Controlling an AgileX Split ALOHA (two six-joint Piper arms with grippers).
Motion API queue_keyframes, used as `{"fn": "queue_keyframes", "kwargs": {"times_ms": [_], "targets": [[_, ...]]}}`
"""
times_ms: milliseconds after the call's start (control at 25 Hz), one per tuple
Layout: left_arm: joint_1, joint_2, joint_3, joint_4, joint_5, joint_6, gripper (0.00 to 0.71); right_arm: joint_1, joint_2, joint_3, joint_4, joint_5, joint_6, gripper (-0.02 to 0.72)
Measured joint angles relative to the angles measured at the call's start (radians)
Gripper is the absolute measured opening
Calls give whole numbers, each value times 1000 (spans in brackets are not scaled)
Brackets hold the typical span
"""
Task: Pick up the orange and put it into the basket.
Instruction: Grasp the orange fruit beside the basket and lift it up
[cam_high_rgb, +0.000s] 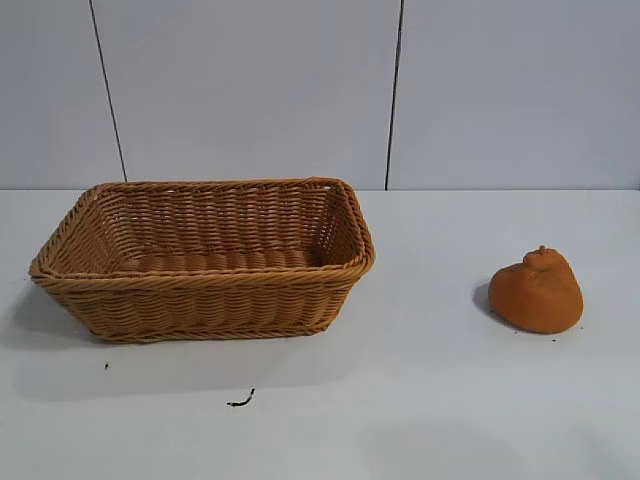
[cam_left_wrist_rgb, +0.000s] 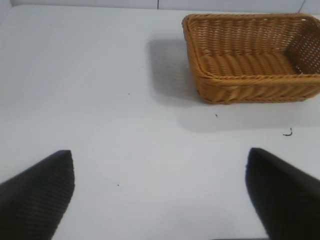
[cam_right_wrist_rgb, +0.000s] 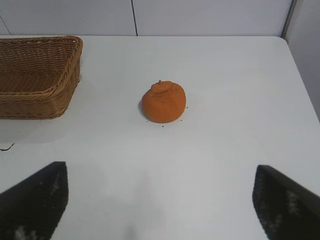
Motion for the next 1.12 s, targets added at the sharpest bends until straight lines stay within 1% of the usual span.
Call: {"fn": "queue_keyframes", "kwargs": {"times_ms": [160,320,520,560,600,760,960,1120], "targets": [[0,0,0,0,0,0,666,0,276,-124,6,4,58,694],[0,0,0,0,0,0,666,0,568,-280,18,7,88,694],[0,0,0,0,0,0,666,0,927,-507,19,5,89,694],[0,0,0,0,0,0,666,0,927,-507,19,5,89,694],[0,0,0,0,0,0,666,0,1054,-585,20,4,84,694],[0,0,0,0,0,0,666,0,1295,-720,23,3,66,694],[0,0,0,0,0,0,666,0,1551,-826,24,-1,62,694],[0,0,0,0,0,0,666,0,1712,-851,52,-24,52,694]]}}
